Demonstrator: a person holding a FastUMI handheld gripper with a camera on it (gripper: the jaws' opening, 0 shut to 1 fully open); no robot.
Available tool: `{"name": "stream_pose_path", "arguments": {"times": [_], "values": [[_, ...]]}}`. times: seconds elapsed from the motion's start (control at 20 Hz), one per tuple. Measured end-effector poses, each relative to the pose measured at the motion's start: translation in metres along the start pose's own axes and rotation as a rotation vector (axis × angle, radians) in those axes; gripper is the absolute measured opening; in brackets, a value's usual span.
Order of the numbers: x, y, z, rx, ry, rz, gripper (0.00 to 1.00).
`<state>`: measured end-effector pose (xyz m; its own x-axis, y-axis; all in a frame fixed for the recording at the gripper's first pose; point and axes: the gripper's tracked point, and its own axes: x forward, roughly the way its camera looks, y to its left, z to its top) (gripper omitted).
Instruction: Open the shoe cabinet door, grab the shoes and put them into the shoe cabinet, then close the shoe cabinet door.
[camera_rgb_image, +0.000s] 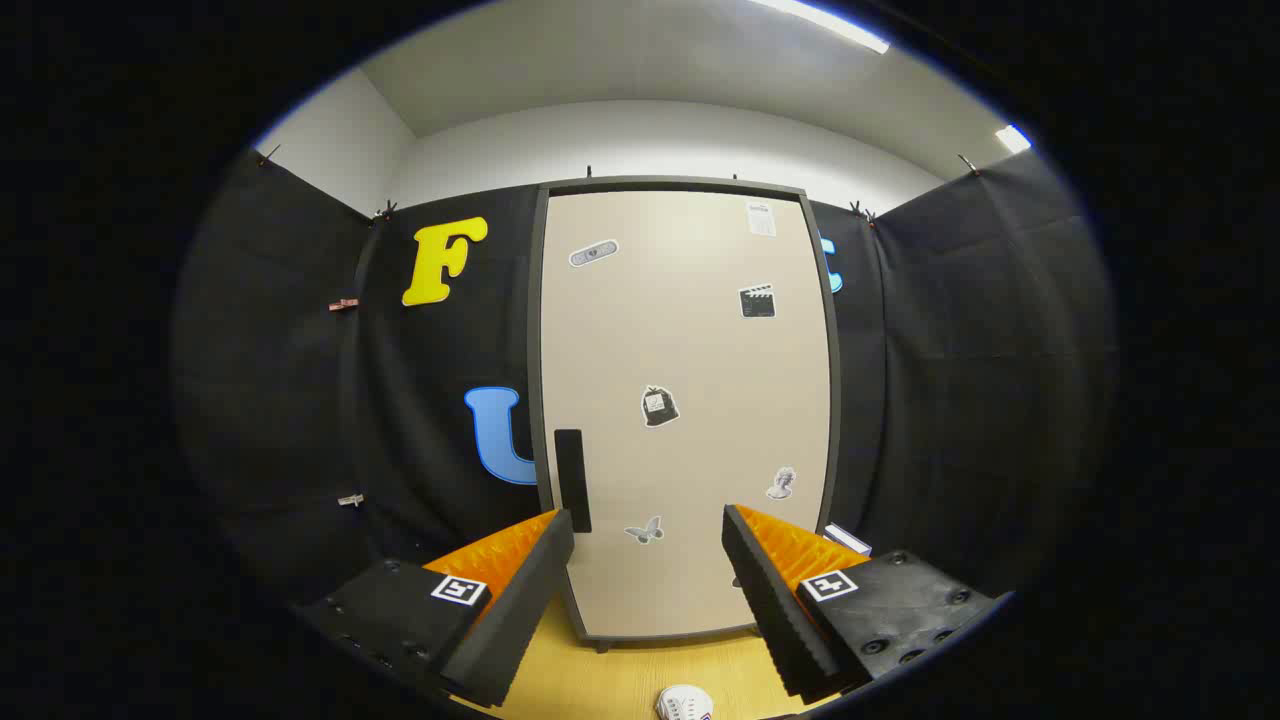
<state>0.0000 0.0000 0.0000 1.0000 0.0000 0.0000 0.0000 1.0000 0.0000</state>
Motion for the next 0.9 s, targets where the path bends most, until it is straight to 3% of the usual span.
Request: {"name": "stream_pose_path", "arguments": {"times": [0.9], "values": [[0.011, 0.008, 0.002, 0.002, 0.006, -0.009, 0.98]]}}
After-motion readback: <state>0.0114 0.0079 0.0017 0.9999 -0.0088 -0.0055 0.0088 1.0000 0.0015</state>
